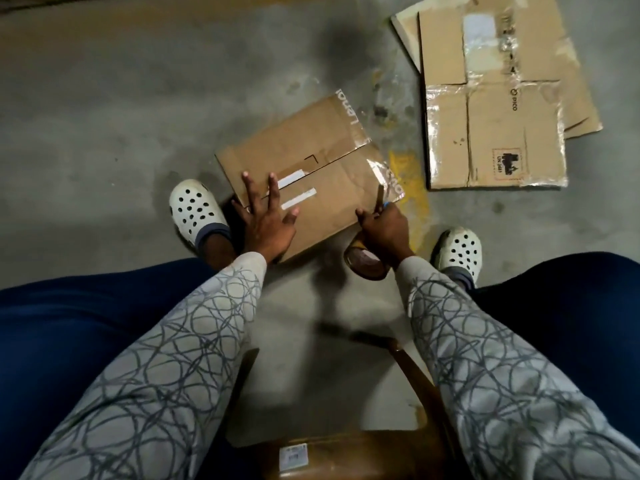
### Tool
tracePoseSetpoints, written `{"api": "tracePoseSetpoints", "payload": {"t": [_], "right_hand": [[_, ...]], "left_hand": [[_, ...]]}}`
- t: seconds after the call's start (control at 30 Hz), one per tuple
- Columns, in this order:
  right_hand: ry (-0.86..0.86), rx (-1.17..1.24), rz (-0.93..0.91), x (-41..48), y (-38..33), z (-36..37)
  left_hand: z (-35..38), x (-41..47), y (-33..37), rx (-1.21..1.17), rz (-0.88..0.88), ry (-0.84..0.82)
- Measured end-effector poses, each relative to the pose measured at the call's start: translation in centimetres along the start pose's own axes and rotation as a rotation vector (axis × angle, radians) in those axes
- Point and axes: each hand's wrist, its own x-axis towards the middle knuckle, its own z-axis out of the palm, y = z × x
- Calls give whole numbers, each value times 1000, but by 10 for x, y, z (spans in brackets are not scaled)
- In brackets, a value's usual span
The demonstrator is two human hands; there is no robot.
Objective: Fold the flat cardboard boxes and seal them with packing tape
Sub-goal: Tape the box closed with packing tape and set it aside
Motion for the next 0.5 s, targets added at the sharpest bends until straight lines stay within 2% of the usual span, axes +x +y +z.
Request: {"api": "tracePoseSetpoints", "payload": {"t": [0.13,0.2,0.27,0.3,0.4,0.5], "right_hand": [[-25,12,-97,1,-17,25],[-60,14,-139,9,-32,35],[-52,39,-187,20,-44,42],[-49,61,-221,28,-47,46],[-46,123,-255,48,-49,52],[24,197,-235,64,-46,58]], "left_hand": [[-40,40,-11,279,64,74],[-60,57,1,283,102,-44],[-67,67,19,294,211,-206],[-64,72,27,346,246,-233],[-45,88,29,488,202,-93],[-44,119,15,471,224,121]]}}
